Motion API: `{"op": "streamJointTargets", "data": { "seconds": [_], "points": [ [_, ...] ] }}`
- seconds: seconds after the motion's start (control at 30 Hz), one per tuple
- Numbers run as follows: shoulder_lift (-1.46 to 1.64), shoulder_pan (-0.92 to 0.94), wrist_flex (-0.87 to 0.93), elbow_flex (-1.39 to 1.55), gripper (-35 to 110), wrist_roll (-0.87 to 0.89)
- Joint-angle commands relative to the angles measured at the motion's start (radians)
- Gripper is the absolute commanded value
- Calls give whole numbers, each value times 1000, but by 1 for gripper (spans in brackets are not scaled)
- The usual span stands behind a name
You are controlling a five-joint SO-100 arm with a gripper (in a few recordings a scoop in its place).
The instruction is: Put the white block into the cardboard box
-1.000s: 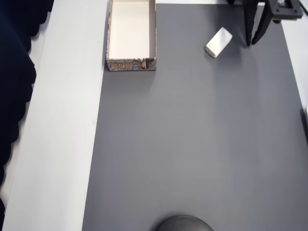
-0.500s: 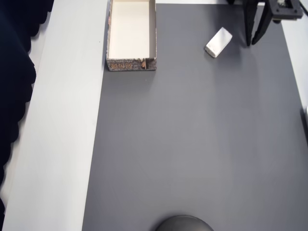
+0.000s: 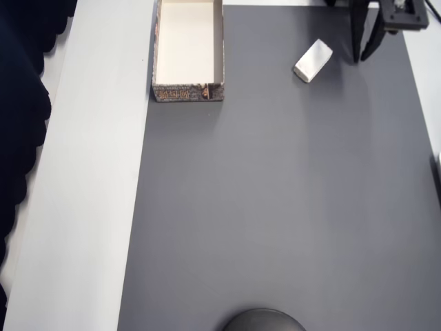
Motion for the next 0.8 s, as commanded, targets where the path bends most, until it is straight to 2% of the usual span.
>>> {"op": "streamJointTargets", "data": {
  "seconds": [0.0, 0.1, 0.23, 0.37, 0.77],
  "points": [
    [-147, 48, 14, -202, -2, -5],
    [-282, 83, 18, -304, -2, 6],
    [-439, 144, 97, -431, -2, 109],
    [-568, 201, 153, -538, -2, 114],
    [-759, 324, 163, -620, -2, 112]
  ]
}}
